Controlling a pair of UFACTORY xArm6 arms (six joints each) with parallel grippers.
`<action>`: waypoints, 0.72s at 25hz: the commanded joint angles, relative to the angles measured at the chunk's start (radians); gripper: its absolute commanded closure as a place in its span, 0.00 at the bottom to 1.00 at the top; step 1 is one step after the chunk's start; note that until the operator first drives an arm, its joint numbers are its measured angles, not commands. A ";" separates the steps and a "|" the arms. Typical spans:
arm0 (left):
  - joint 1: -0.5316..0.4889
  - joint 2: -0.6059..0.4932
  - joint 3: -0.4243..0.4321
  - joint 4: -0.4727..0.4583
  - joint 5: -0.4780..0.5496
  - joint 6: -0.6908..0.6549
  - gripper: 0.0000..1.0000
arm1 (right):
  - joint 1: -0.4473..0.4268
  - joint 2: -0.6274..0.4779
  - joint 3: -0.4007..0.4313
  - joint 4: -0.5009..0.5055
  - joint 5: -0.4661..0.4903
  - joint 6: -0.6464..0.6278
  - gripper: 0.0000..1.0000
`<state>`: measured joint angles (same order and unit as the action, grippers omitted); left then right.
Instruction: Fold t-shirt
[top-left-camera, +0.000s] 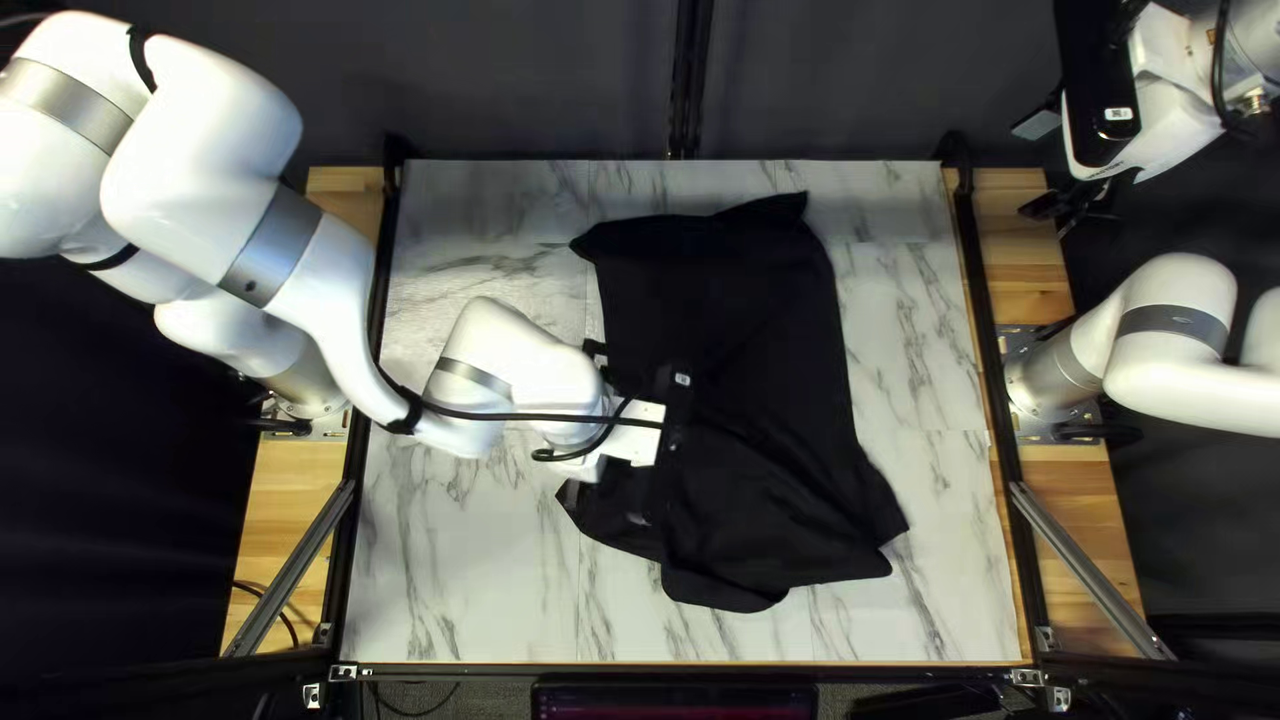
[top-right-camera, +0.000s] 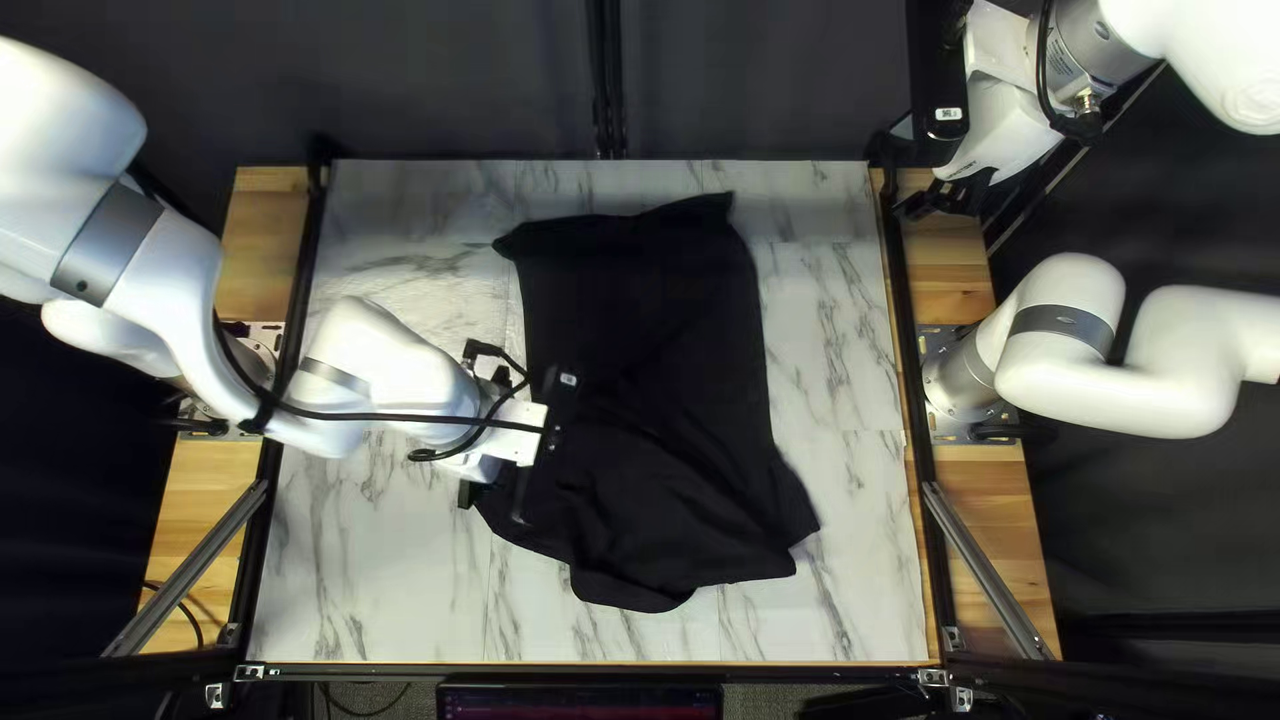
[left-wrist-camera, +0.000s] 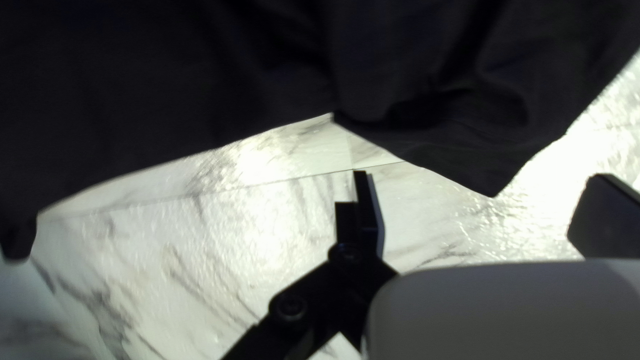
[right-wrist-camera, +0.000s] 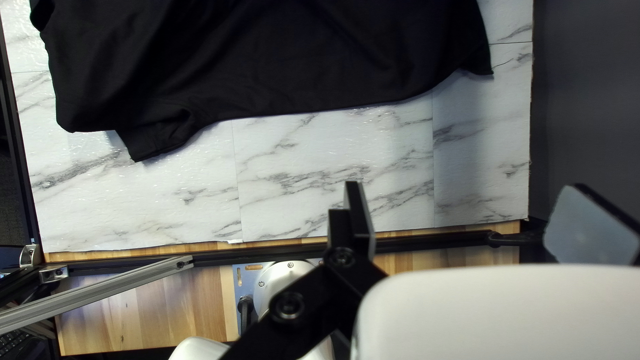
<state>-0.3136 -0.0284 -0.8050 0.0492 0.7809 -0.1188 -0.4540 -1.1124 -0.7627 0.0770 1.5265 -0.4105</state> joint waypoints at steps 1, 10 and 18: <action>-0.025 0.032 -0.024 0.021 -0.013 -0.009 0.00 | 0.000 0.000 0.000 0.000 0.000 0.000 0.00; -0.190 0.270 -0.235 0.158 0.119 -0.209 0.00 | 0.000 0.000 0.000 0.000 0.000 0.000 0.00; -0.174 0.345 -0.265 0.147 0.138 -0.163 0.19 | 0.000 0.000 0.000 0.000 0.000 0.000 0.00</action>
<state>-0.4952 0.3137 -1.0778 0.2022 0.9185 -0.2928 -0.4541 -1.1124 -0.7627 0.0770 1.5265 -0.4105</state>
